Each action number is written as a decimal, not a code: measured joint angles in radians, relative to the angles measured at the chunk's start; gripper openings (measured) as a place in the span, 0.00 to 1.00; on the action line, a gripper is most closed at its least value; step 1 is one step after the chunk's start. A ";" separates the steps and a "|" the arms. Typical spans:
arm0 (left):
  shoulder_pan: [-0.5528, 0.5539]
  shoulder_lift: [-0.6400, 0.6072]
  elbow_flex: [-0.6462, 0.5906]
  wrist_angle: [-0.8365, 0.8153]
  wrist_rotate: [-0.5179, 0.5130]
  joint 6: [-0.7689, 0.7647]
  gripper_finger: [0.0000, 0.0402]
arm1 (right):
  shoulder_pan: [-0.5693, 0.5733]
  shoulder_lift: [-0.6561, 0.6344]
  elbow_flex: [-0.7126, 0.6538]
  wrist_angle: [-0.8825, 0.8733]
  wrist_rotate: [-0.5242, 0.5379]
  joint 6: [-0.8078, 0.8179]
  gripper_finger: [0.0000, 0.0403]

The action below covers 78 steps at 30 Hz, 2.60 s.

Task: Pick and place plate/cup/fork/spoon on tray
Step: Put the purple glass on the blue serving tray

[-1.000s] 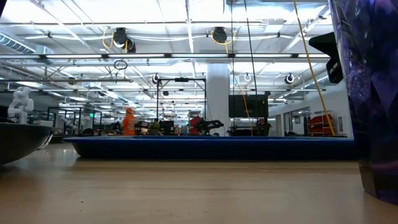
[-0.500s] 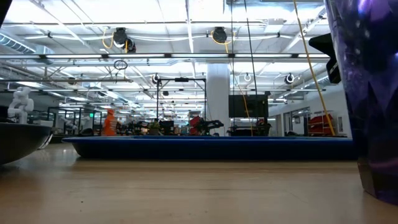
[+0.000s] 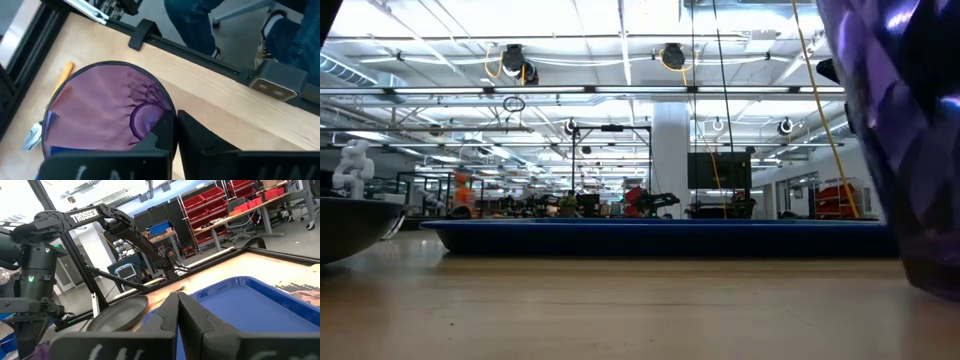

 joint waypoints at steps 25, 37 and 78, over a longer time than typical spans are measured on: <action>-0.019 -0.171 -0.001 -0.067 -0.176 -0.230 0.02 | 0.000 0.005 0.000 -0.007 -0.004 0.003 0.00; -0.020 -0.338 0.000 -0.235 -0.396 -0.372 0.02 | 0.000 0.006 0.000 -0.007 -0.004 0.003 0.00; 0.323 -0.440 0.000 -0.692 -0.583 -0.817 0.02 | 0.000 0.006 0.000 -0.007 -0.003 0.004 0.00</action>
